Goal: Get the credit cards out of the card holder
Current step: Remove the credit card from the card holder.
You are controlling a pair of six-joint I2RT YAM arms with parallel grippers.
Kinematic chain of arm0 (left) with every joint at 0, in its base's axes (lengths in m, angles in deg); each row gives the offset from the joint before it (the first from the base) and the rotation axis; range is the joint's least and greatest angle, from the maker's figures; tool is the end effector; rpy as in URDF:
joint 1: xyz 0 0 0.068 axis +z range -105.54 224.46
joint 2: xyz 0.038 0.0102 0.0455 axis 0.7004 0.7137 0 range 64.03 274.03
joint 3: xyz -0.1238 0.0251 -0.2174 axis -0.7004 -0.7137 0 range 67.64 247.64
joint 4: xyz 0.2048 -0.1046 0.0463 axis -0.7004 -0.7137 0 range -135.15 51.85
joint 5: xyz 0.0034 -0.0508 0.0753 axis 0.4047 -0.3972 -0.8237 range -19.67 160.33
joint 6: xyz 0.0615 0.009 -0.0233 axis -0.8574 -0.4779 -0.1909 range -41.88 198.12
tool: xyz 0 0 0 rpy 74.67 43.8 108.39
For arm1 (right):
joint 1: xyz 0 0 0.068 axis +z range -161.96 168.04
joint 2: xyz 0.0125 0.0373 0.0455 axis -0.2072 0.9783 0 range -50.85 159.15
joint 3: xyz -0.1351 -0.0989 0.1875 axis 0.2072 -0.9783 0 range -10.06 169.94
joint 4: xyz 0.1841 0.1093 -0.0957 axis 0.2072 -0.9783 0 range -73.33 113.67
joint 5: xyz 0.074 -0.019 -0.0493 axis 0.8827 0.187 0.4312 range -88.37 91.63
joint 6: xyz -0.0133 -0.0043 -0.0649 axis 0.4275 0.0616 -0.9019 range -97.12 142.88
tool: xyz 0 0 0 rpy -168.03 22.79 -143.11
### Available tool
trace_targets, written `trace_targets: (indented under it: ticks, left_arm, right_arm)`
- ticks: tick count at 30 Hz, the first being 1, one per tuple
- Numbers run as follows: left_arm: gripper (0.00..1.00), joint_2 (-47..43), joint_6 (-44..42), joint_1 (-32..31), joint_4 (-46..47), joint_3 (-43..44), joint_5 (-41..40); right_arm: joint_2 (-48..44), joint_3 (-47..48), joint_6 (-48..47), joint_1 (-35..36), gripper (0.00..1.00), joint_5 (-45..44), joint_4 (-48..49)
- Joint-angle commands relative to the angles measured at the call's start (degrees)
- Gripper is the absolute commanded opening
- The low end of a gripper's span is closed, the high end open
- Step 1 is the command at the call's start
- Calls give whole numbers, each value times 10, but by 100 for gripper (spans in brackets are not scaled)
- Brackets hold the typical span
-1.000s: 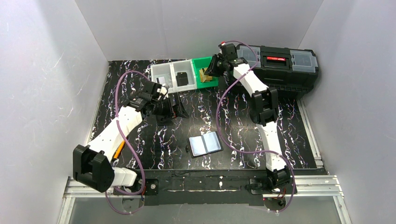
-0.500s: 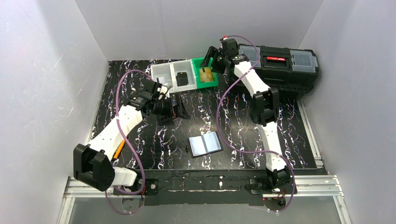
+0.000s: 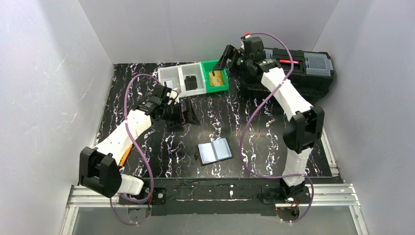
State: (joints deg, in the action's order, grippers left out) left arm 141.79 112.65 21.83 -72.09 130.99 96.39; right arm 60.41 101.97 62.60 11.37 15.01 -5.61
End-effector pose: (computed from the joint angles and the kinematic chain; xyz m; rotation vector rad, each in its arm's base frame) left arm 0.2436 -0.1266 0.2636 -0.0410 2.5503 -0.9789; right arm 0.3926 0.1826 0.3420 0.1601 2.1787 0.8957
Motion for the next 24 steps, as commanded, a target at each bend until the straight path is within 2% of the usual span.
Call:
trace_targets:
  ticks: [1, 5, 9, 11, 12, 14, 17, 19, 21, 24]
  left_arm:
    - [98, 11, 3, -22, 9, -2, -10]
    - [98, 29, 13, -64, 16, 3, -45]
    - [98, 66, 15, -126, 16, 23, -112]
    - [98, 109, 15, -170, 8, 43, -170]
    - [98, 143, 6, -213, -2, 64, -218]
    - [97, 180, 0, -244, -6, 86, -237]
    - [89, 234, -13, -290, -10, 123, -245]
    - [75, 280, -19, -319, -17, 150, -252]
    - [68, 314, -43, -347, -26, 168, -301]
    - [66, 320, -46, -356, -24, 158, -310]
  right_arm:
    - [-80, -102, 18, -3, 98, -19, -27]
    - [-181, -219, 20, -3, 98, -32, -36]
    - [-288, -355, 19, -3, 98, -52, -39]
    - [-372, -420, 5, -5, 98, -96, -84]
    - [-424, -473, -3, -15, 98, -120, -109]
    - [-461, -531, -13, -37, 98, -122, -123]
    - [-486, -600, -10, -63, 98, -116, -111]
    - [-501, -629, 3, -66, 98, -118, -97]
    - [-499, -654, 12, -66, 98, -102, -81]
    - [-494, -665, 12, -66, 98, -97, -74]
